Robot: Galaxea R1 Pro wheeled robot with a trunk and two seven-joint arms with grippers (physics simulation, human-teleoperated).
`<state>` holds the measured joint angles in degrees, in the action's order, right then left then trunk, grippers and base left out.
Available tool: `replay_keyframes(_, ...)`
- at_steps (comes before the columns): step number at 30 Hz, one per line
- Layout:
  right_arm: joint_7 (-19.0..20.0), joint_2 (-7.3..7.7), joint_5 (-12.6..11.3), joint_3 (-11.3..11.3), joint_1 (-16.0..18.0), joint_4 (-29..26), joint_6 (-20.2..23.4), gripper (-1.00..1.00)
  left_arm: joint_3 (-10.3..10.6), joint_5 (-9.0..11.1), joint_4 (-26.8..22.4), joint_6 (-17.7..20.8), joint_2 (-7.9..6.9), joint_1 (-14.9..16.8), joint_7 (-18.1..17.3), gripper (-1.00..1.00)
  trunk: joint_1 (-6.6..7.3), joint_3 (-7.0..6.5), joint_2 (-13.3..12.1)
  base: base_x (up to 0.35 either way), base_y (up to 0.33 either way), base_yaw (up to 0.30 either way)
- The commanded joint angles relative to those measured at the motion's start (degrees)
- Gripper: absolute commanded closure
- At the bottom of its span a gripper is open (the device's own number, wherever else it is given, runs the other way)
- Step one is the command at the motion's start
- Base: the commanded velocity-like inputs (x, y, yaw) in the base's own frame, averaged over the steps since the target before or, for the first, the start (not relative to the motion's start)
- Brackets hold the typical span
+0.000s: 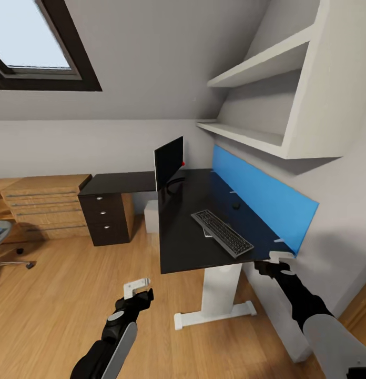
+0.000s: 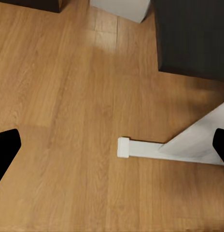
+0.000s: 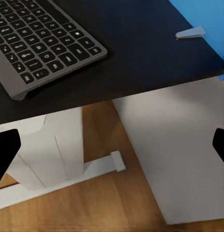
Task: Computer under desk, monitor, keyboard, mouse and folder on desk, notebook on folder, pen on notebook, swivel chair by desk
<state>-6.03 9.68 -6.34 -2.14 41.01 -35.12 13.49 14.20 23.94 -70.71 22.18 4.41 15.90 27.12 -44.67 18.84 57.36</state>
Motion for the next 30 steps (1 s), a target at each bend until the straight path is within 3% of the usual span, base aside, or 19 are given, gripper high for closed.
replay_keyframes(1, -0.1, -0.39, -0.6, -0.4, 0.6, 1.6, 0.5, -1.00, 0.2, 0.4, 3.3, -0.2, -0.16, 0.1, 0.4, -1.00, -0.01, 0.07, 0.1, 0.000, 0.000, 0.000)
replay_keyframes(4, 0.1, -2.43, -0.3, -0.5, 1.3, 3.4, 0.7, -1.00, 0.6, 0.2, 8.8, -1.9, -0.33, 0.2, 0.4, -1.00, -0.01, 0.07, 0.1, 0.000, 0.000, 0.000)
replay_keyframes(10, 1.0, -3.89, -0.1, -0.5, 1.6, 3.6, 0.8, -1.00, 0.7, -0.1, 10.3, -6.3, -0.62, 0.2, 0.2, -1.00, -0.01, 0.07, 0.1, 0.020, -0.011, 0.000)
replay_keyframes(11, 3.0, -4.18, 0.0, -0.4, 1.6, 3.5, 0.8, -1.00, 0.8, -0.2, 10.0, -7.8, -0.84, 0.2, 0.2, -1.00, -0.01, 0.07, 0.1, 0.221, -0.126, 0.000)
replay_keyframes(18, 5.4, -4.23, 0.2, -0.4, 1.6, 3.3, -0.2, -1.00, 2.6, -0.9, 9.7, -8.6, -0.98, 0.2, 0.3, -1.00, -0.01, 0.07, 0.1, 0.273, -0.165, 0.000)
replay_keyframes(30, 5.7, -4.23, 0.2, -0.4, 1.4, 3.2, -3.0, -1.00, 1.8, -1.0, 8.9, -8.9, -1.66, 0.2, 0.5, -1.00, -0.01, 0.07, 0.1, 0.293, -0.174, 0.000)
